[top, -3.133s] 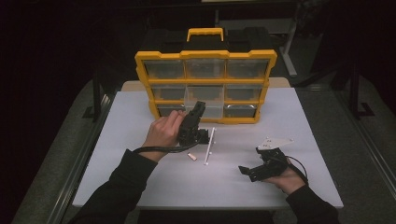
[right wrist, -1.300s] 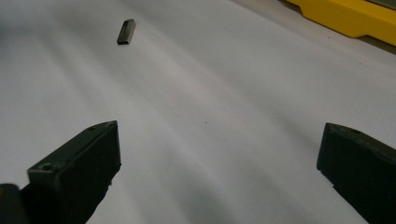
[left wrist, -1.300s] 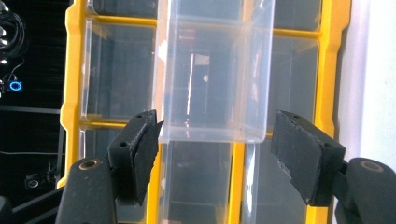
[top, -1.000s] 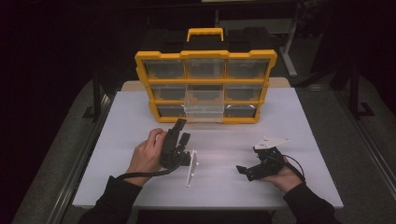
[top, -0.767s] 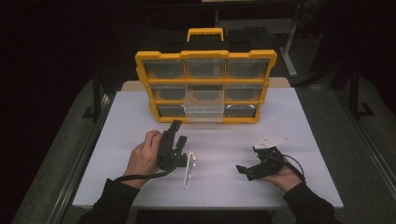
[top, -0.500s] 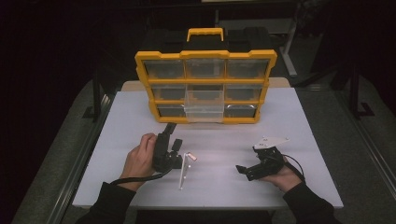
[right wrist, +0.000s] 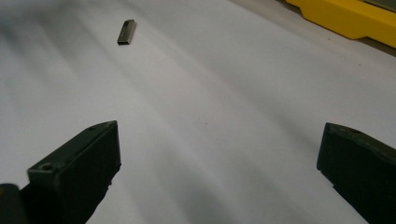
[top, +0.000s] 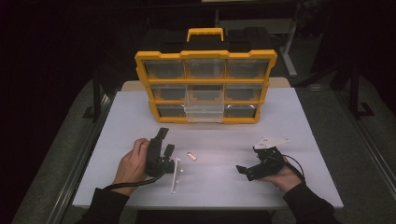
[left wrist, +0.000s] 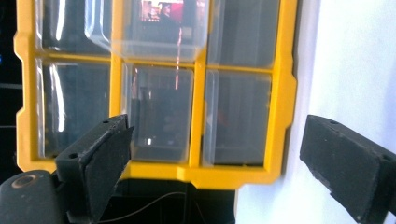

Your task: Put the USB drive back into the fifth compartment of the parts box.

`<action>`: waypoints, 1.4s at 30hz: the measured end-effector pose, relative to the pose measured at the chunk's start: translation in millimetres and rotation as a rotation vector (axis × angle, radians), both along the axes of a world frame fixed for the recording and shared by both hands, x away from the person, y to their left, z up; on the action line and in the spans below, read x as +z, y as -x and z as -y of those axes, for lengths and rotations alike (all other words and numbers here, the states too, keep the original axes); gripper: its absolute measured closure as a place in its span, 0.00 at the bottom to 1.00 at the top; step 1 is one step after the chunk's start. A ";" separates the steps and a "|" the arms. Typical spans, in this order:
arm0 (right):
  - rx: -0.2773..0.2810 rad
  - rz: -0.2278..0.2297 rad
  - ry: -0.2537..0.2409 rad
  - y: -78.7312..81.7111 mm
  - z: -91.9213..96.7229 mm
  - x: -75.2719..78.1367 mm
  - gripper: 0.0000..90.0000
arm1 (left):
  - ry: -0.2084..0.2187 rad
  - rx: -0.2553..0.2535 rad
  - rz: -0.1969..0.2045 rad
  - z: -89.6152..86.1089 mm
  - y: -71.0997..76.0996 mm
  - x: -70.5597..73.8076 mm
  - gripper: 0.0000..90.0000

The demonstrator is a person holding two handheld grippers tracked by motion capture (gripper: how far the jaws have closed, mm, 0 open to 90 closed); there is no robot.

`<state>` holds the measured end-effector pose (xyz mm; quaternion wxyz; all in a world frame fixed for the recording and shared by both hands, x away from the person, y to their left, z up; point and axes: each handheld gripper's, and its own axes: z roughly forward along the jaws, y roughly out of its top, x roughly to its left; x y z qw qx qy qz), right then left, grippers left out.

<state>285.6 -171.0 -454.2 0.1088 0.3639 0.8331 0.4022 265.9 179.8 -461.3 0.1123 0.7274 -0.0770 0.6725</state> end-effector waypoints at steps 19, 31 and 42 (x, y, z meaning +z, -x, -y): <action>0.000 -0.003 0.009 0.8 -1.5 -0.8 0.00 | 0.015 0.042 -0.054 -14.6 9.2 -14.5 0.00; -0.001 -0.001 0.011 0.9 -1.1 -0.7 0.00 | 0.041 0.050 -0.095 -13.0 6.0 -16.6 0.00; -0.003 0.004 0.007 -0.9 -0.7 -1.0 0.00 | 0.133 0.064 -0.157 -15.4 3.5 -15.4 0.00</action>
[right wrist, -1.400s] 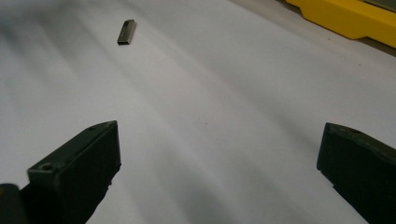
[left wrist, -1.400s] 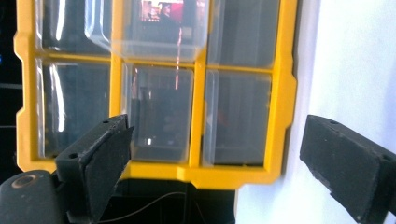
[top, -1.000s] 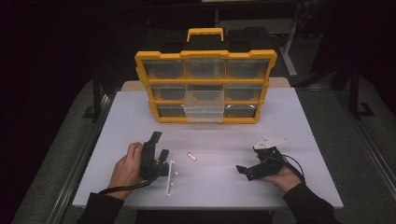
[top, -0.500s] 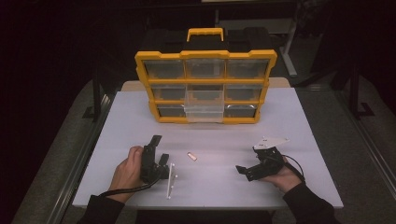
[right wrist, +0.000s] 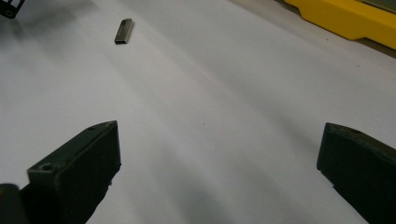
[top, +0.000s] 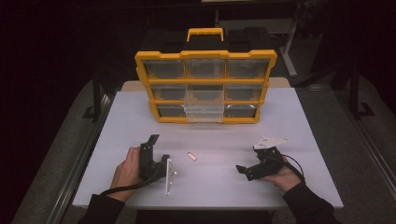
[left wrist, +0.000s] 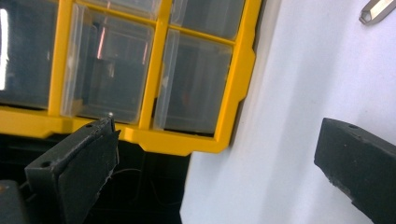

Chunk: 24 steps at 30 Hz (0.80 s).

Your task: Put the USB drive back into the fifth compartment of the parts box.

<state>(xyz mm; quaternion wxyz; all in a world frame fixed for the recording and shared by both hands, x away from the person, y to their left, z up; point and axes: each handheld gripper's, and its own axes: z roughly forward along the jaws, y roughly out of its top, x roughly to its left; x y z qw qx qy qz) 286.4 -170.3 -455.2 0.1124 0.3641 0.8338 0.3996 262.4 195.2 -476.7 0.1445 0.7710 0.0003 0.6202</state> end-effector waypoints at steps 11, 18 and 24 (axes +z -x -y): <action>0.002 0.002 0.001 0.4 -0.1 -0.1 0.00 | 0.050 0.016 -0.041 -0.1 -0.7 2.6 0.00; 0.000 0.001 0.002 0.8 0.2 0.1 0.00 | 0.087 0.022 -0.068 0.4 -1.0 4.5 0.00; -0.001 0.002 0.003 0.7 0.1 -0.2 0.00 | 0.115 0.033 -0.095 -0.6 -1.5 6.7 0.00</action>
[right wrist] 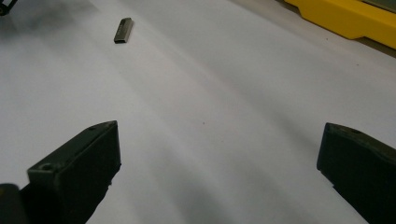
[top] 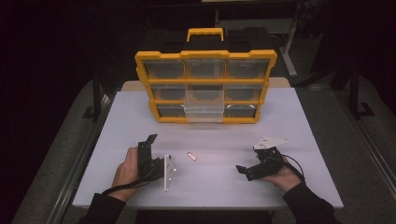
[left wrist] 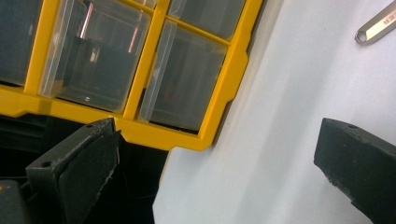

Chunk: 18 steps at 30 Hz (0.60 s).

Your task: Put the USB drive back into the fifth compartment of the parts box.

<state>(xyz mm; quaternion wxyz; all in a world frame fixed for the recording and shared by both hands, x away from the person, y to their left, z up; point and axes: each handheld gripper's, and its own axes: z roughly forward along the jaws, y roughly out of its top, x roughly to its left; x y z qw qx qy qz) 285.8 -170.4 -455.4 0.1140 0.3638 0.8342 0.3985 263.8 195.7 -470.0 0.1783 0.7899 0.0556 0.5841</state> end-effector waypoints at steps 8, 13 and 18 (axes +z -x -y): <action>-0.002 0.000 -0.001 0.1 0.2 0.2 0.00 | 0.048 0.005 -0.038 -0.4 -0.8 1.4 0.00; -0.002 0.000 0.000 0.0 0.2 0.0 0.00 | 0.087 0.009 -0.066 -1.2 -1.9 2.9 0.00; -0.002 0.000 0.000 0.1 0.0 -0.1 0.00 | 0.116 0.015 -0.089 -1.9 -2.6 3.7 0.00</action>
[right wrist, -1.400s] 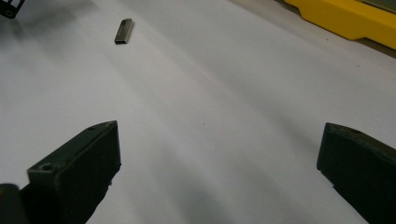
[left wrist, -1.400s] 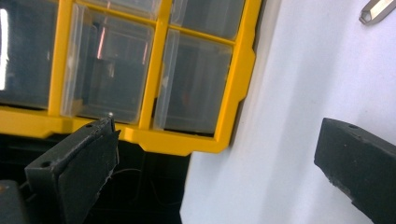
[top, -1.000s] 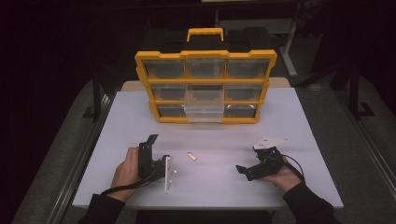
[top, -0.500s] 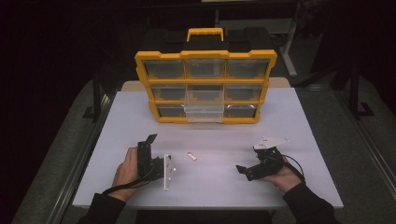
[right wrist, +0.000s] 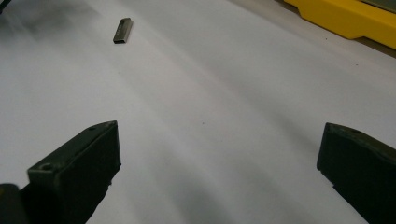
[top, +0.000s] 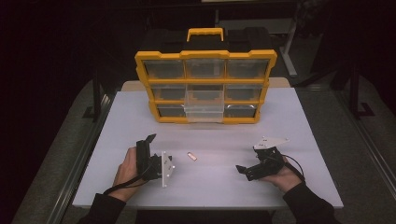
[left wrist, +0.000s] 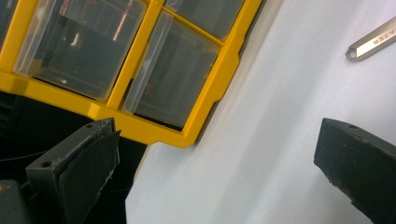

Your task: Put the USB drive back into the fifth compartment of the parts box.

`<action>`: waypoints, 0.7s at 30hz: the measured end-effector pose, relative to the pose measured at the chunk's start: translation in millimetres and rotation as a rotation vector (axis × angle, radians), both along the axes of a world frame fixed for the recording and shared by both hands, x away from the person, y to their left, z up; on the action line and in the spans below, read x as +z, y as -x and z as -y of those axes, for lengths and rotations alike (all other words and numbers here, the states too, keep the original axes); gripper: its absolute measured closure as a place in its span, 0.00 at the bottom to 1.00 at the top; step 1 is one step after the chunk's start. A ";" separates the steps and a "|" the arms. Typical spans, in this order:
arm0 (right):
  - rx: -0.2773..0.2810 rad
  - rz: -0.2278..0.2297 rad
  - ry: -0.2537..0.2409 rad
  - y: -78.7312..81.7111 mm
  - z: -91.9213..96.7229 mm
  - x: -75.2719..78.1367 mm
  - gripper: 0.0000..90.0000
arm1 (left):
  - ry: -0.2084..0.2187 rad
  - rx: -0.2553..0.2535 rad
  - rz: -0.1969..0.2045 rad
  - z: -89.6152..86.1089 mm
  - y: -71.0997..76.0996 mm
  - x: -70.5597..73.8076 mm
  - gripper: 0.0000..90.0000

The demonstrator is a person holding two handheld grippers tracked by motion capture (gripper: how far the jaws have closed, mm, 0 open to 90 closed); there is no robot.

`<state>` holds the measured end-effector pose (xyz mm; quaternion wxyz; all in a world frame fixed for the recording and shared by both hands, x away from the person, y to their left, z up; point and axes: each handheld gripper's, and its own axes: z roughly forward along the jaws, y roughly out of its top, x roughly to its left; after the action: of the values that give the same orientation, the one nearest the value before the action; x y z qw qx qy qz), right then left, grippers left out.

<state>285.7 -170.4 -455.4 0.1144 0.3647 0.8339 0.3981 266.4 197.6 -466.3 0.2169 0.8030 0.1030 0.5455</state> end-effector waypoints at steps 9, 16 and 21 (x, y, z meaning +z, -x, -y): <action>-0.001 -0.001 0.000 0.0 0.1 0.0 0.00 | 0.046 0.009 -0.044 -1.5 -2.0 2.0 0.00; -0.001 0.000 0.000 0.0 0.1 0.0 0.00 | 0.078 0.014 -0.077 -2.1 -3.2 2.1 0.00; -0.001 0.000 0.000 0.1 -0.1 -0.1 0.00 | 0.106 0.019 -0.104 -2.7 -4.1 2.5 0.00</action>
<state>285.7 -170.3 -455.5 0.1145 0.3652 0.8338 0.3978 270.5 200.3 -463.8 0.2483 0.8165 0.1505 0.4990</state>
